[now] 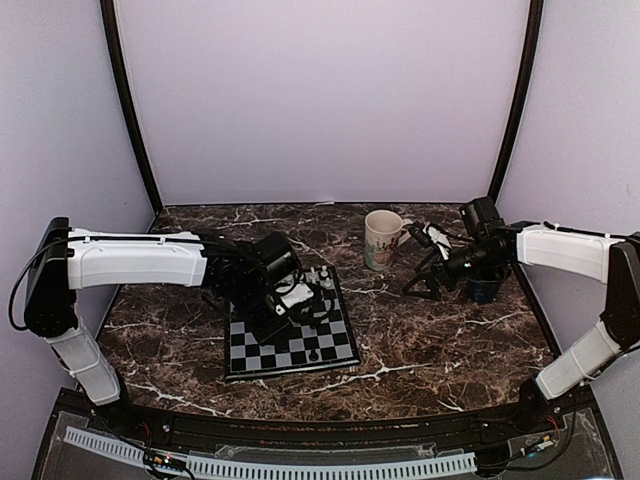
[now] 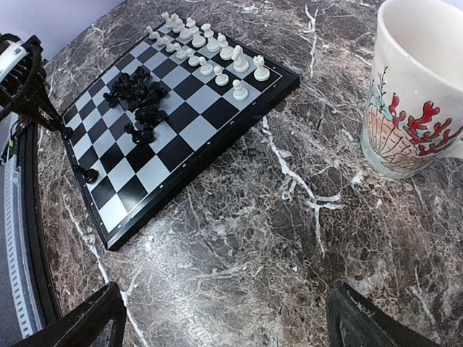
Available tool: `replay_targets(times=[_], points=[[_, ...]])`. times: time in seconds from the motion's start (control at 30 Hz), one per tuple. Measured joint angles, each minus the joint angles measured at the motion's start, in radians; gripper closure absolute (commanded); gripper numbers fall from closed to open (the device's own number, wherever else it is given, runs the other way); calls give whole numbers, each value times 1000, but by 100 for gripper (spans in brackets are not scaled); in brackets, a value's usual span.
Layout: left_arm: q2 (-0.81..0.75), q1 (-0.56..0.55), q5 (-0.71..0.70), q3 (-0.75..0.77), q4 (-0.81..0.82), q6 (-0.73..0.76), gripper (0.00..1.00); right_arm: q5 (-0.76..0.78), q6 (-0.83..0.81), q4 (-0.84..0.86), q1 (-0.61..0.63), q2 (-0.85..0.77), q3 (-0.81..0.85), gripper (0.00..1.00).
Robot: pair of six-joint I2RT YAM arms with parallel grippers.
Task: Set up the chess pieces on the board
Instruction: Place the bishop on f8.
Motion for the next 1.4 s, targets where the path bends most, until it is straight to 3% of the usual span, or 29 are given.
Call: replay_targets(times=[0.7,1.07,1.4], points=[[26,-29,-23,-35,-19,49,93,-7,-11,-5,0,0,0,4],[-13,-29,-55,-128,-16,49,92,-8,-18,-5,0,10,0,4],[-18,-31,-78,-139,1,49,84,-8,-18,-6,0,17,0,4]])
